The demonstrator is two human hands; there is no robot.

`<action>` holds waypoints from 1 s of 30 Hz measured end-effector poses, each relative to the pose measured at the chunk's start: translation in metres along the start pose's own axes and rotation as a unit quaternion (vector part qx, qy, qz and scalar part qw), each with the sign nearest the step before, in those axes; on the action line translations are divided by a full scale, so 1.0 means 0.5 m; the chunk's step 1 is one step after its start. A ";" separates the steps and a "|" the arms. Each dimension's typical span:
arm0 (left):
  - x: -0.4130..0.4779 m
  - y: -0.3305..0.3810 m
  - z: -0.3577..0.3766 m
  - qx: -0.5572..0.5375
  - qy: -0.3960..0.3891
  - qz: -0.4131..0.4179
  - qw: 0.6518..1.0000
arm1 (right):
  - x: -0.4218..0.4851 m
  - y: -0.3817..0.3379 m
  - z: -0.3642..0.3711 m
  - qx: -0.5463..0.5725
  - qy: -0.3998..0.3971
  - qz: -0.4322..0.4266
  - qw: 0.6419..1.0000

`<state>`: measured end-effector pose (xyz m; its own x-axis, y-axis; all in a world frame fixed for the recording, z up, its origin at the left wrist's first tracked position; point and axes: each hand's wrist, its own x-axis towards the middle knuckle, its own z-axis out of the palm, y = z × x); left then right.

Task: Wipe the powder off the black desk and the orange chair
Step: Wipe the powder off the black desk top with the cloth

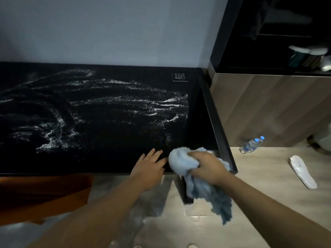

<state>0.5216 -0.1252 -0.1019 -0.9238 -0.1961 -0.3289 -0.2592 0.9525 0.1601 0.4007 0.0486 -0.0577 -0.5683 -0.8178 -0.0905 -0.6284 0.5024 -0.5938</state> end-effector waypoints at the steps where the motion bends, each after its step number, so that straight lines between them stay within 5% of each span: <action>1: -0.008 -0.019 -0.003 0.000 0.005 -0.005 1.000 | 0.014 0.004 -0.013 0.006 0.060 0.036 0.998; 3: -0.022 -0.058 -0.012 0.009 0.007 -0.009 1.000 | 0.031 0.017 -0.026 -0.045 0.128 0.177 0.975; 5: -0.030 -0.095 -0.025 0.015 -0.005 -0.010 1.000 | 0.031 0.008 0.001 -0.153 0.069 0.286 0.943; 9: -0.034 -0.141 -0.036 -0.055 -0.031 -0.022 0.998 | 0.009 -0.066 0.100 -0.286 0.030 0.178 0.941; 12: -0.026 -0.147 -0.036 -0.079 -0.018 -0.013 0.997 | 0.015 -0.104 0.093 -0.100 -0.007 0.096 0.990; 14: -0.017 -0.147 -0.041 -0.087 -0.015 -0.009 0.996 | 0.037 -0.091 0.054 -0.010 0.078 0.109 0.991; 16: -0.005 -0.151 -0.046 -0.083 -0.018 -0.005 0.996 | 0.052 -0.057 0.023 -0.067 0.151 0.207 0.964; 19: 0.011 -0.154 -0.050 -0.062 -0.032 -0.010 0.997 | 0.057 -0.046 0.040 -0.205 0.047 0.338 0.917; 21: 0.021 -0.151 -0.052 -0.054 -0.034 -0.014 0.998 | 0.059 -0.045 0.068 -0.249 0.026 0.251 0.935; 24: 0.044 -0.144 -0.064 -0.061 -0.013 -0.018 0.998 | 0.084 -0.022 0.016 -0.081 0.047 0.120 0.988; 27: 0.086 -0.139 -0.090 -0.065 0.009 -0.020 0.998 | 0.147 0.050 -0.089 -0.069 0.186 0.202 0.959; 30: 0.136 -0.132 -0.109 -0.062 0.017 -0.052 0.997 | 0.193 0.089 -0.101 -0.166 0.107 0.276 0.941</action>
<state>0.4603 -0.2143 -0.0840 -0.8987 -0.3024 -0.3176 -0.3850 0.8908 0.2413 0.2909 0.0061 -0.0523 -0.9286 -0.3487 -0.1271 -0.3167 0.9231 -0.2183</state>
